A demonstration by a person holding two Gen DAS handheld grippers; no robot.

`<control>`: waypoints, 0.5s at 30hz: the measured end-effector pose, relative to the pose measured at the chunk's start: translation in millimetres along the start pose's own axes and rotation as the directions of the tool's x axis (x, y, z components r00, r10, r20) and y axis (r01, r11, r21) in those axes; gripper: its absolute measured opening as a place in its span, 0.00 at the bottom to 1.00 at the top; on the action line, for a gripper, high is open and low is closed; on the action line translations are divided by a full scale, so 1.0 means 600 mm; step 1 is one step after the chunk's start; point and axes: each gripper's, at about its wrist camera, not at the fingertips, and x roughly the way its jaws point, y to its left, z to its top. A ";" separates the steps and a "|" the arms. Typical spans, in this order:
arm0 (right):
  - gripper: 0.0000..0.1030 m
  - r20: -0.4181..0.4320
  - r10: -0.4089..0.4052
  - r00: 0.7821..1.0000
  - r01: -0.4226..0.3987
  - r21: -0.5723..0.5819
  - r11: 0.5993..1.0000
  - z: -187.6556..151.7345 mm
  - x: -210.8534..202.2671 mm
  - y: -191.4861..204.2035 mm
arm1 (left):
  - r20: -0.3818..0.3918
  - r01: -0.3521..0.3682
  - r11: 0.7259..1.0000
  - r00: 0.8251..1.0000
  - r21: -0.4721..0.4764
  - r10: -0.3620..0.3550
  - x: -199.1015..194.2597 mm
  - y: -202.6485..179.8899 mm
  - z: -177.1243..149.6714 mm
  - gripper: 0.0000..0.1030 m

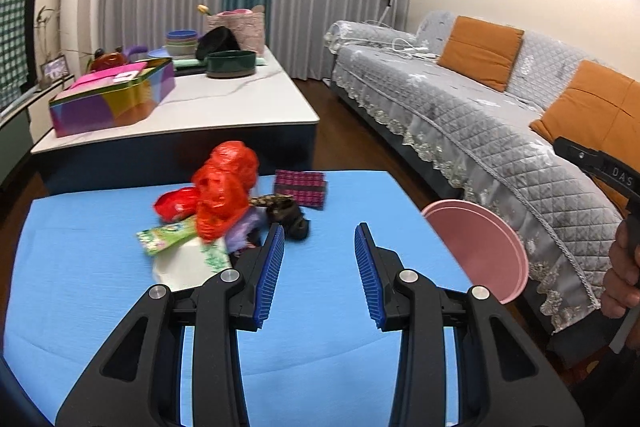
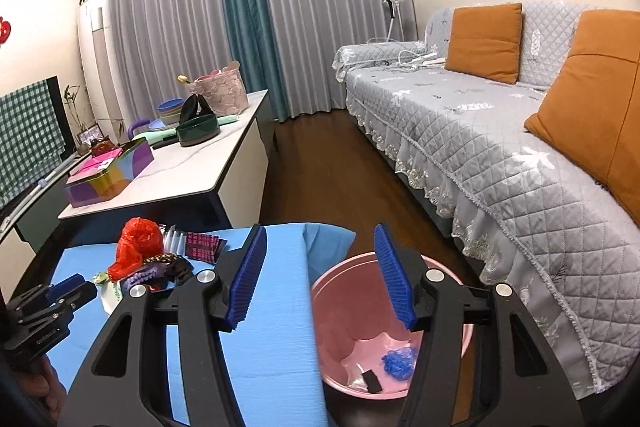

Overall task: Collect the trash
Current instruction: 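Move both open tools back over the table toward the remaining trash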

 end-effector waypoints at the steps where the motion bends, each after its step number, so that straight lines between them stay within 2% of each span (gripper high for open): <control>1: 0.54 -0.003 0.005 1.000 -0.005 0.001 1.000 0.000 0.003 0.004 | 0.001 -0.007 1.000 1.000 -0.004 0.007 0.000 0.007 -0.001 0.36; 8: 0.51 -0.007 0.027 1.000 -0.027 -0.021 0.999 -0.002 0.014 0.031 | -0.002 -0.041 0.998 0.999 -0.048 0.041 0.001 0.047 -0.006 0.36; 15: 0.43 -0.016 0.047 0.999 -0.048 -0.030 0.998 -0.007 0.021 0.053 | -0.004 -0.065 0.996 0.998 -0.068 0.065 0.003 0.068 -0.009 0.36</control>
